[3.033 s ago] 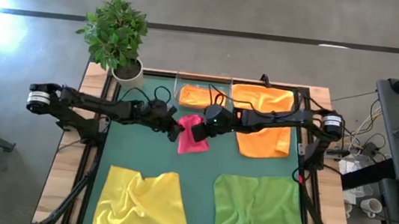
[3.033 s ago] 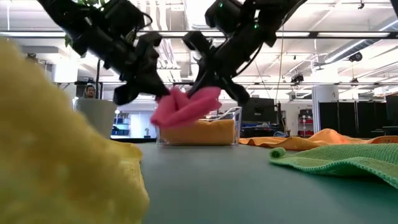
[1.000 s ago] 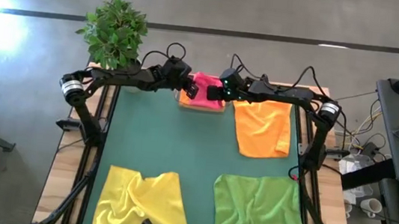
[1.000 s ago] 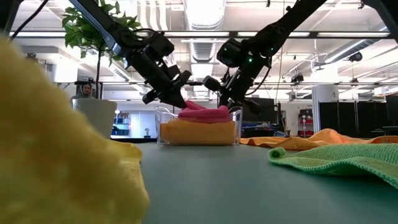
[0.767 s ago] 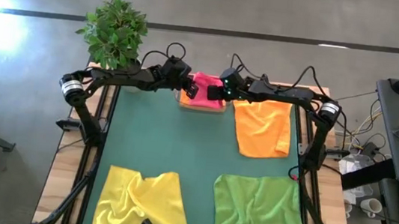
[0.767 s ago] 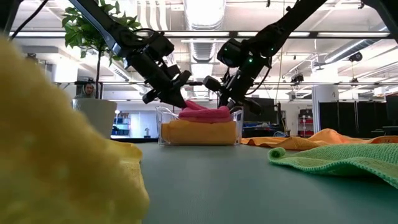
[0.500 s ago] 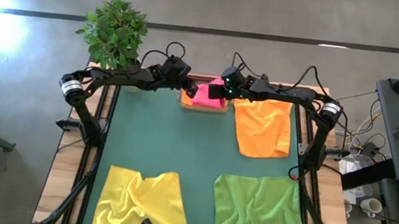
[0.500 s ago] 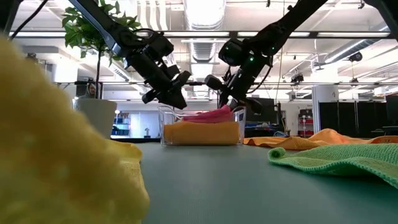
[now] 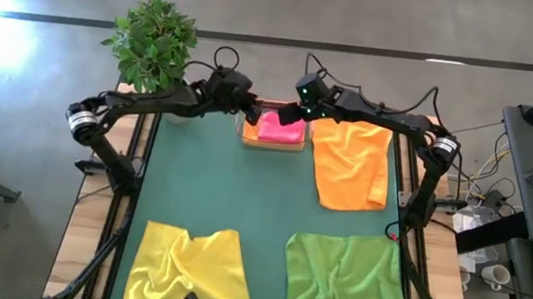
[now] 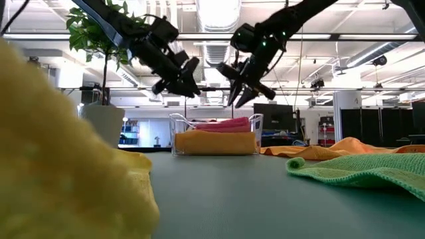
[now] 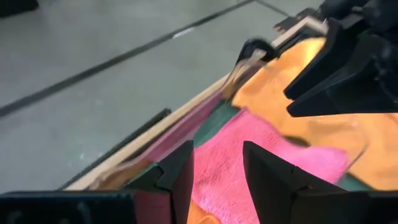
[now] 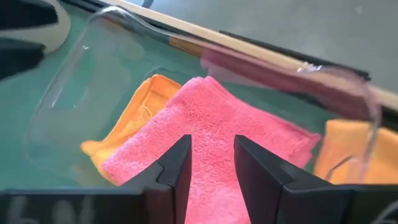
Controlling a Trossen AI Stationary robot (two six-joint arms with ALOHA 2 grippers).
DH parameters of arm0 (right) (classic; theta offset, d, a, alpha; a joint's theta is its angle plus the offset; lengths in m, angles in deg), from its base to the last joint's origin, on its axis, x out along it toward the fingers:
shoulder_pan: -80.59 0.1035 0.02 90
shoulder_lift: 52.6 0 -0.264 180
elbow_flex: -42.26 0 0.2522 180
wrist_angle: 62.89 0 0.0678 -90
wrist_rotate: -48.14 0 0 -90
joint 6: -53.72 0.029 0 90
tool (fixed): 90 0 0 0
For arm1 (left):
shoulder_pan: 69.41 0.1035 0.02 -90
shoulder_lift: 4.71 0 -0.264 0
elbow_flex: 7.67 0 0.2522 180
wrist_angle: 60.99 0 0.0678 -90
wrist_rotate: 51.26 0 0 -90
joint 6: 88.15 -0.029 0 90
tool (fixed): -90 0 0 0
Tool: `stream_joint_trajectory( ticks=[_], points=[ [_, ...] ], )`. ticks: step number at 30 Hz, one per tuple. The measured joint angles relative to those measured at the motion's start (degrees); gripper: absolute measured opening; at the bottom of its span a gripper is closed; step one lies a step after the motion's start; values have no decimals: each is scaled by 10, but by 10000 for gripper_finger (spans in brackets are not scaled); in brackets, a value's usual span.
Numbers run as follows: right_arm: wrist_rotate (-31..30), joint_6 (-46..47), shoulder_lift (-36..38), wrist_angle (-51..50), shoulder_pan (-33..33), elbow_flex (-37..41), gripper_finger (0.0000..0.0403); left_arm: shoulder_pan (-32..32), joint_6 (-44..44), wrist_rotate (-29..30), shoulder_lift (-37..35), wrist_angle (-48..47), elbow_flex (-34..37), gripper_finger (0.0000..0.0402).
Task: Fold microfiber towels
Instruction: Put the pink microfiber cloth into the bin, then fold the orange microfiber cloth
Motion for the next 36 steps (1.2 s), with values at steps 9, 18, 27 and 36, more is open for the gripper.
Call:
stream_joint_trajectory(
  ticks=[9, 18, 27, 36],
  points=[
    [5, -87, 3, -150, 4, -57, 88, -1, -48, -18, -90, -71, 1, 123],
    [-4, -115, 87, -248, 17, -40, 64, -5, -59, -30, -166, -126, 37, 123],
    [-81, -21, 211, -251, 93, 63, 59, -32, -58, -81, -184, -92, 85, 123],
    [-149, 115, 308, -246, 184, 177, 59, -86, -61, -100, -165, -69, 92, 123]
  ],
)
